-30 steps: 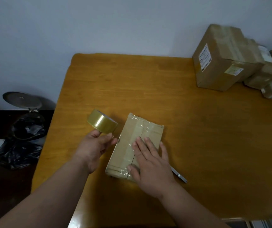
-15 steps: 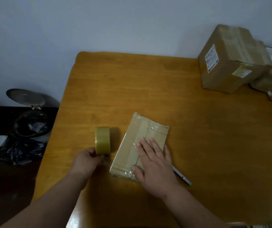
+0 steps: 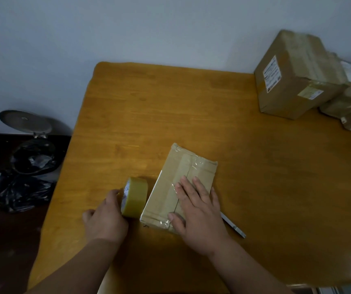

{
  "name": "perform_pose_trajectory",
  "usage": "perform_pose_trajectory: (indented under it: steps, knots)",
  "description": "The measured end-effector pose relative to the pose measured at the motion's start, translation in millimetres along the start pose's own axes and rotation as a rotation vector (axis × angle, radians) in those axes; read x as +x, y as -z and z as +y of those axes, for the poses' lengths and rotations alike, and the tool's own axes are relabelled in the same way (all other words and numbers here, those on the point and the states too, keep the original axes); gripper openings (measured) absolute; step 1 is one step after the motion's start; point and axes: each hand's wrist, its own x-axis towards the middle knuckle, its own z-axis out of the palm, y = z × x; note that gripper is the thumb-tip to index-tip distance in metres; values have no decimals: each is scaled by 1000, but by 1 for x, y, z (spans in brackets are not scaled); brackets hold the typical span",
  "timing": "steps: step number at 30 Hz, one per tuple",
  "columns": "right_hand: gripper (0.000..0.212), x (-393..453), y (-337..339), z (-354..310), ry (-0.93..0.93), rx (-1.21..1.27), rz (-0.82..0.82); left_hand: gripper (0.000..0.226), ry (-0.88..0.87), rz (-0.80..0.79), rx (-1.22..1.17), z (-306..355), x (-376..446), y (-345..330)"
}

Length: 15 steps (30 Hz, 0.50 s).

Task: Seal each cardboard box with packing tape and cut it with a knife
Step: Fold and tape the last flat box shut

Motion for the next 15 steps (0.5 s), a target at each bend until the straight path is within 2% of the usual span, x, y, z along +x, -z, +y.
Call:
perform_pose_trajectory:
  steps: [6, 8, 10, 12, 15]
  knots:
    - [73, -1, 1, 0, 11, -47, -15, 64, 11, 36, 82, -9, 8, -1]
    - [73, 0, 2, 0, 11, -49, -24, 66, 72, 22, 38, -12, 10, 0]
    - [72, -1, 2, 0, 17, -55, -31, 84, 202, -19, -26, -15, 12, 4]
    - [72, -1, 4, -1, 16, -87, -47, 96, 259, -72, -39, -19, 15, 7]
    - [71, -1, 8, -3, 17, -147, -74, 76, 198, -125, -9, -22, 18, 12]
